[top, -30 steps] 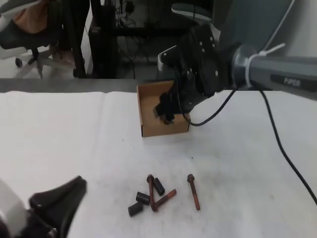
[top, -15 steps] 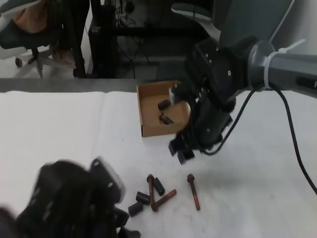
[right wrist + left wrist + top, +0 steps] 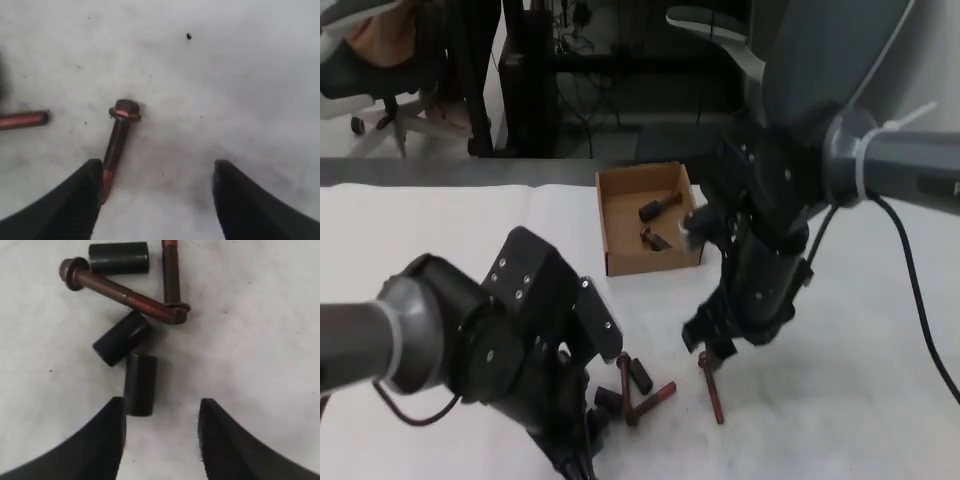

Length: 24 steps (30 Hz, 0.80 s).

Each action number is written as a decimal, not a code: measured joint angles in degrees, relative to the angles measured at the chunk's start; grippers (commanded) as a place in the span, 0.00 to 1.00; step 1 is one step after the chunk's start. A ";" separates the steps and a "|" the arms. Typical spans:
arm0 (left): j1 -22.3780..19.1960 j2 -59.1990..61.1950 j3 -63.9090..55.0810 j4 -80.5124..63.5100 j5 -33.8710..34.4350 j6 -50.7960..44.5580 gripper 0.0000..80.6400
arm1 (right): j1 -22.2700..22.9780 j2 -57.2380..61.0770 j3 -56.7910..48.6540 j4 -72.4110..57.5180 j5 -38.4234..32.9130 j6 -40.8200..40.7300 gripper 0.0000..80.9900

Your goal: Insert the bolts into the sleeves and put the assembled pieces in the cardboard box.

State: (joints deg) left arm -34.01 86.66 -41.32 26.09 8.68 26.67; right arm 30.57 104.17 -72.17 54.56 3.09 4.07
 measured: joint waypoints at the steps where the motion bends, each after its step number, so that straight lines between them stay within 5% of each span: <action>1: 0.00 0.42 -0.67 0.31 -0.46 0.69 0.55 | 0.02 0.00 0.75 -0.24 -0.51 0.00 0.75; 14: 0.00 9.57 -7.52 7.13 -1.30 2.09 0.52 | 0.02 0.00 5.85 -7.76 -3.69 -0.23 0.75; 16: 0.00 10.04 -7.88 7.12 -1.30 2.09 0.38 | 0.02 0.00 5.85 -9.56 -4.16 -0.22 0.75; 18: 0.00 10.25 -8.20 7.50 -1.64 2.09 0.05 | 0.02 0.00 5.85 -11.34 -5.08 -0.37 0.75; 24: 0.00 10.39 -8.50 8.08 -1.85 1.74 0.02 | 0.02 0.00 5.85 -13.56 -6.09 -0.48 0.69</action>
State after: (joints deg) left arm -34.01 97.06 -49.82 34.17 6.83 28.41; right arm 30.59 104.17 -66.32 41.00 -3.01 3.59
